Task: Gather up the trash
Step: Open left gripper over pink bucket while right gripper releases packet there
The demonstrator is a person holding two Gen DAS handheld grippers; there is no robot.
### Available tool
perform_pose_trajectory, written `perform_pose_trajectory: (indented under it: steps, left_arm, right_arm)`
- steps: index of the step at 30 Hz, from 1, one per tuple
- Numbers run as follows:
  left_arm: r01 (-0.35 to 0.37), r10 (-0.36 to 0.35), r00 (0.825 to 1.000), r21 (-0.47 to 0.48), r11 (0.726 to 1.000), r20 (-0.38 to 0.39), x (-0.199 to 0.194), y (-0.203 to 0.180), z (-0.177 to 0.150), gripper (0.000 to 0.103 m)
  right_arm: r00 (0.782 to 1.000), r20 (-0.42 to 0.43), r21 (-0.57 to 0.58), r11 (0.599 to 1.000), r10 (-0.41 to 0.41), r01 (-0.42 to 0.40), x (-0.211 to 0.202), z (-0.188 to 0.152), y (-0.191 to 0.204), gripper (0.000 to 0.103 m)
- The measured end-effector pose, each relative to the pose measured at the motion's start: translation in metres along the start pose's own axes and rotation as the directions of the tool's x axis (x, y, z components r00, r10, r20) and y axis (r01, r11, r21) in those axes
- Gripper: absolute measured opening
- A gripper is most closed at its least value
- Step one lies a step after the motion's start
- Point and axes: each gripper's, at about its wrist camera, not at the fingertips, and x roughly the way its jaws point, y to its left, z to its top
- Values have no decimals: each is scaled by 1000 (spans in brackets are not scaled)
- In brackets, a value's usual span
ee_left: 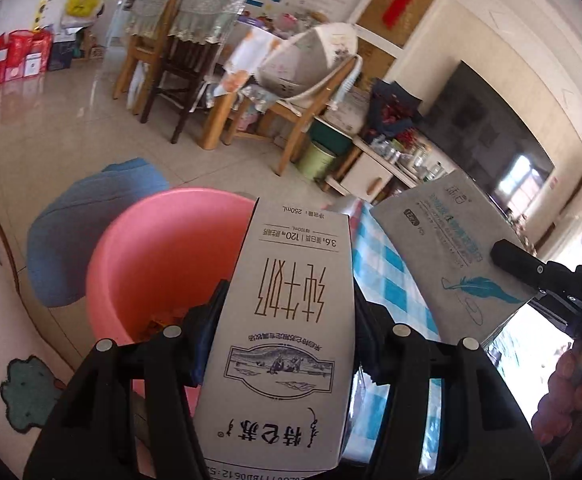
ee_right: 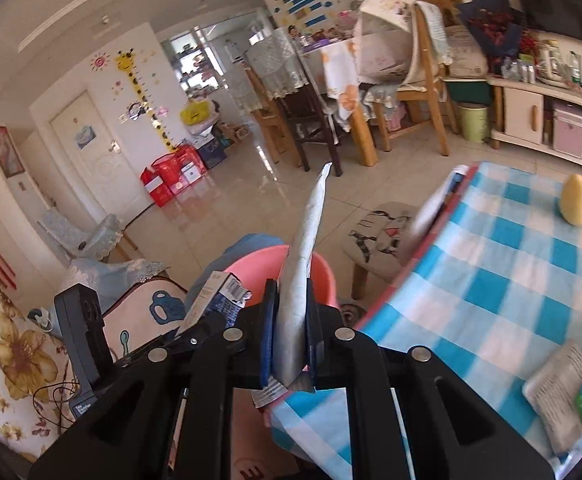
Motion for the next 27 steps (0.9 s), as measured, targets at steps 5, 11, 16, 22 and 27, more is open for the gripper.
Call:
perform_pose_trajectory:
  steps: [5, 11, 16, 22, 27]
  left_arm:
    - [-28, 28, 1000, -49, 998, -6, 14, 26, 8, 57]
    - [-96, 92, 994, -82, 992, -50, 37, 42, 8, 72]
    - [-134, 133, 991, -23, 991, -13, 30, 39, 7, 86]
    - [-139, 140, 990, -53, 989, 29, 15, 44, 2, 86]
    - [-134, 135, 987, -10, 991, 93, 2, 30, 1, 94]
  right_arm:
    - [1000, -21, -45, 999, 5, -6, 44, 8, 22, 14]
    - [997, -83, -34, 999, -3, 0, 90, 2, 23, 32]
    - [995, -99, 40, 999, -23, 27, 93, -12, 1, 69]
    - [991, -73, 29, 993, -113, 115, 61, -22, -16, 86]
    - [980, -58, -7, 982, -189, 189, 31, -30, -25, 90]
